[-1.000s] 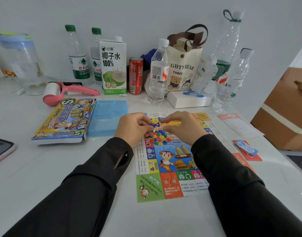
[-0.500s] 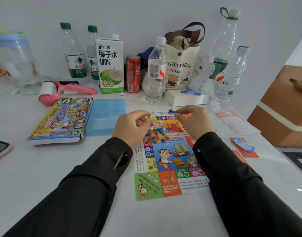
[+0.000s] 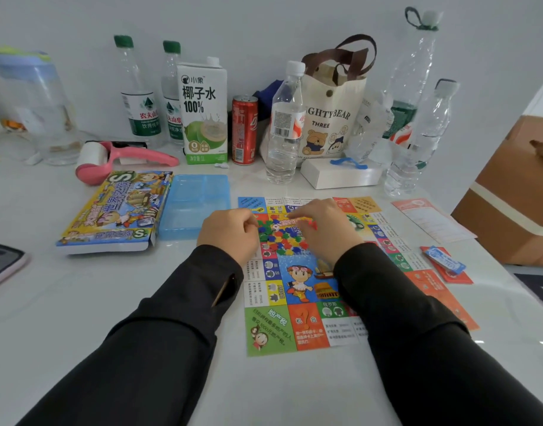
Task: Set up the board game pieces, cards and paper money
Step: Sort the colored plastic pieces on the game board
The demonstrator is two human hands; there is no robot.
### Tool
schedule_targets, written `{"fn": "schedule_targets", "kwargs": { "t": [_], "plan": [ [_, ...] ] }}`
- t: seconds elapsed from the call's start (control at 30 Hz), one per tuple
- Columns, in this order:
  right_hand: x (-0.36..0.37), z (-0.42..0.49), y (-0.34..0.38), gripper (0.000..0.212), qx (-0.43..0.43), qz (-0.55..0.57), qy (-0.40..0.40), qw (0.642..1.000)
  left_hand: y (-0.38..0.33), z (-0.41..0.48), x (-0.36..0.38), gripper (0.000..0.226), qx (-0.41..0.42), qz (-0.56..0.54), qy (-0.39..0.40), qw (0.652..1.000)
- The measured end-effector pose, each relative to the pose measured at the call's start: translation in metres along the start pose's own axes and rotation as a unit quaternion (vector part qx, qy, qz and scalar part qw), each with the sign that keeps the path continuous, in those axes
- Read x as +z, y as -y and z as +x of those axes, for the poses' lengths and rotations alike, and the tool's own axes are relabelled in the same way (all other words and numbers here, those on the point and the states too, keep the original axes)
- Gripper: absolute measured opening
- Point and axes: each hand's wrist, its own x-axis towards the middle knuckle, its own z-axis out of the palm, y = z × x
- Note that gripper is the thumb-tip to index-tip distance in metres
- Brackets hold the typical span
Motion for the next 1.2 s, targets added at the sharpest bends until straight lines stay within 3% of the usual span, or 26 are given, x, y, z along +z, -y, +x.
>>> {"fn": "schedule_targets", "kwargs": {
  "t": [0.13, 0.4, 0.5, 0.63, 0.73, 0.93, 1.1, 1.2],
  "plan": [
    [0.007, 0.004, 0.012, 0.031, -0.023, -0.061, 0.056, 0.996, -0.002, -0.001, -0.001, 0.022, -0.006, 0.031, 0.013, 0.999],
    [0.013, 0.023, 0.027, 0.025, 0.019, -0.088, 0.038, 0.995, -0.003, 0.0, -0.002, 0.021, -0.004, 0.044, 0.017, 0.999],
    [0.011, 0.024, 0.023, 0.022, 0.033, -0.069, -0.007, 0.997, -0.006, -0.001, -0.003, 0.023, -0.003, 0.054, 0.026, 0.998],
    [-0.009, 0.023, -0.009, 0.023, 0.149, -0.054, -0.111, 0.981, -0.01, -0.004, -0.004, 0.026, 0.008, 0.071, 0.041, 0.997],
    [-0.014, 0.017, -0.032, 0.024, 0.2, -0.062, -0.128, 0.97, -0.009, -0.004, -0.004, 0.027, 0.009, 0.076, 0.047, 0.996],
    [-0.007, 0.013, -0.034, 0.022, 0.183, -0.039, -0.052, 0.981, -0.01, -0.007, -0.005, 0.028, -0.003, 0.085, 0.052, 0.995],
    [-0.022, 0.013, -0.013, 0.026, 0.143, -0.031, -0.102, 0.984, -0.01, -0.015, -0.008, 0.028, -0.008, 0.114, 0.065, 0.991],
    [-0.022, 0.009, 0.006, 0.025, 0.113, 0.025, -0.036, 0.993, -0.01, -0.021, -0.01, 0.025, -0.005, 0.131, 0.071, 0.989]
  ]
}}
